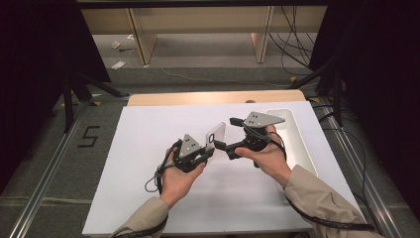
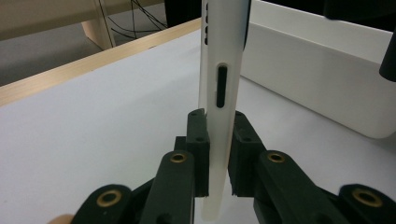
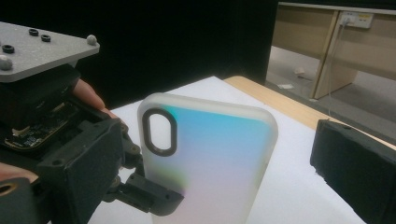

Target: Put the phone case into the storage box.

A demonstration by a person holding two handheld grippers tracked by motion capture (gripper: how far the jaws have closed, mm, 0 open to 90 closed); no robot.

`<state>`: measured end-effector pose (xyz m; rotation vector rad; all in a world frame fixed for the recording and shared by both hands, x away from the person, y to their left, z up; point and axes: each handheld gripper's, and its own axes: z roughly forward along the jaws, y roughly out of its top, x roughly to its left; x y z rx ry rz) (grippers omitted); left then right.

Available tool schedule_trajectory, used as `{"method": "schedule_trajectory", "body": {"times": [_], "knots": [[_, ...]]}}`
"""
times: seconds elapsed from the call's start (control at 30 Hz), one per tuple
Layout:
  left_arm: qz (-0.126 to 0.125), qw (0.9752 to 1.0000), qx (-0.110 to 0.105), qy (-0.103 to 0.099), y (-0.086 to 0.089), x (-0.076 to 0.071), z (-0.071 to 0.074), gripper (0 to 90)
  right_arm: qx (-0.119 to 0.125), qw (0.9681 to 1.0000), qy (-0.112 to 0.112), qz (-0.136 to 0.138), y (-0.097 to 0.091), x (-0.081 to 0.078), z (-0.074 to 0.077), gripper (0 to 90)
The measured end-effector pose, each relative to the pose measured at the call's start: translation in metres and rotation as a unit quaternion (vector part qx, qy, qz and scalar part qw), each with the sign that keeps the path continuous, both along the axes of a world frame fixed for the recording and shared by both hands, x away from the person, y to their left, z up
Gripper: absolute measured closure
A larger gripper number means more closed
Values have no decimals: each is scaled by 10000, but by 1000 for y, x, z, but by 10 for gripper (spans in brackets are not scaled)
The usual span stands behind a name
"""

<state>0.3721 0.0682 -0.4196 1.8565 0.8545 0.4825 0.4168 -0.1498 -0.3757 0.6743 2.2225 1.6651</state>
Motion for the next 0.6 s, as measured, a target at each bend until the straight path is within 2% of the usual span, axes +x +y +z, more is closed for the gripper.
{"method": "schedule_trajectory", "body": {"times": [0.6], "knots": [[-5, 10000, 2, -6, -5, 1, 1, 804, 55, 9998, -31, -174, 2, -1, -2, 49]]}}
